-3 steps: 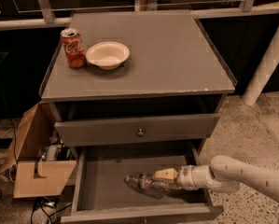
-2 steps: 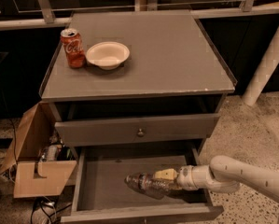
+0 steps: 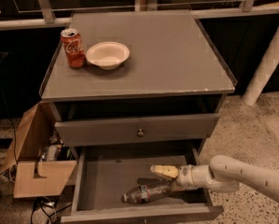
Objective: Place water bottle into middle drawer
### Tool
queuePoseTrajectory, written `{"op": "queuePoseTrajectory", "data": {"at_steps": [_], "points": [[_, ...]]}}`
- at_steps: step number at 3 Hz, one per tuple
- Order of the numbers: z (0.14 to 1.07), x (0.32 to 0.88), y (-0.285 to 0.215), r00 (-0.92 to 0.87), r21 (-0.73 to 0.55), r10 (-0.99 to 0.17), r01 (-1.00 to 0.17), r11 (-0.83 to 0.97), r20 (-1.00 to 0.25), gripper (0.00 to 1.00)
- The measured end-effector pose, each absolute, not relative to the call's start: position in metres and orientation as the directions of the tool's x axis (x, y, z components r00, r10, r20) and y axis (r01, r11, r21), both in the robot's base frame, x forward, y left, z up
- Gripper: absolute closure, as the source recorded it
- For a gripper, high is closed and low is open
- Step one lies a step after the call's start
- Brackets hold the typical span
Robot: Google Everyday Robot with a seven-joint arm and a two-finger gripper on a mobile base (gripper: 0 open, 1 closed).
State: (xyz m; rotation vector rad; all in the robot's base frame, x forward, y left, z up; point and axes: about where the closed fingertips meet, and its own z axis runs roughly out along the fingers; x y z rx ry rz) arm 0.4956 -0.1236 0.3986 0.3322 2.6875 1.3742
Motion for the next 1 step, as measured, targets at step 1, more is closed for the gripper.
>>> {"op": "queuePoseTrajectory", "data": {"at_steps": [1], "points": [[0.3986, 0.4956, -0.1236, -0.971, 0.810, 0.240, 0.146, 0.568, 0.006, 0.00]]}}
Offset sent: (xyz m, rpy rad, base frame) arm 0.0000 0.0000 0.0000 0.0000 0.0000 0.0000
